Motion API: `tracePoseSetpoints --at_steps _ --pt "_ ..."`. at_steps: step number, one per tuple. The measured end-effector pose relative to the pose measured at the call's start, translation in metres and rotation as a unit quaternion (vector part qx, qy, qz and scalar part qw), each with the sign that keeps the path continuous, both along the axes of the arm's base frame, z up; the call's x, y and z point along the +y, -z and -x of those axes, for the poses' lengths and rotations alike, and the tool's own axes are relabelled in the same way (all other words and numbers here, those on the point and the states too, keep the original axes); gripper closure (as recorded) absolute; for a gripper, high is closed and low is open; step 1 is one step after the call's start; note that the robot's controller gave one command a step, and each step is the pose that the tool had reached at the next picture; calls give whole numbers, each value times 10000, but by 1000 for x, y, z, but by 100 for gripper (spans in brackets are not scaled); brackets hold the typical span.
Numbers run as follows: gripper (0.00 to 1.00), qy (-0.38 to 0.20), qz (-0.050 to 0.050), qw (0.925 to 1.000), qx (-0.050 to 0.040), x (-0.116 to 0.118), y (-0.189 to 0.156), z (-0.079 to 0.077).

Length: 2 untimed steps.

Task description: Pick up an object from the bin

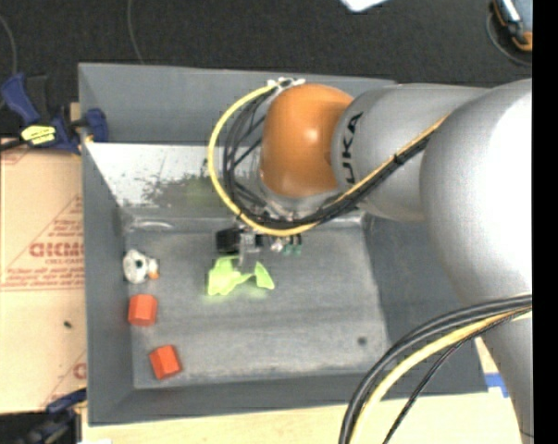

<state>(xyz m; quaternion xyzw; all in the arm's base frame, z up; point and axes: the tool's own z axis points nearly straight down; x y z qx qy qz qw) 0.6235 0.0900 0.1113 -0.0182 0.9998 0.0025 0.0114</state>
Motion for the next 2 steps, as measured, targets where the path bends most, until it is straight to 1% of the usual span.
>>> tracePoseSetpoints --at_steps 1,2 --pt "100 -2710 63 9625 -31 -74 37 44" --pt "100 -2702 61 9628 -30 -74 37 44"
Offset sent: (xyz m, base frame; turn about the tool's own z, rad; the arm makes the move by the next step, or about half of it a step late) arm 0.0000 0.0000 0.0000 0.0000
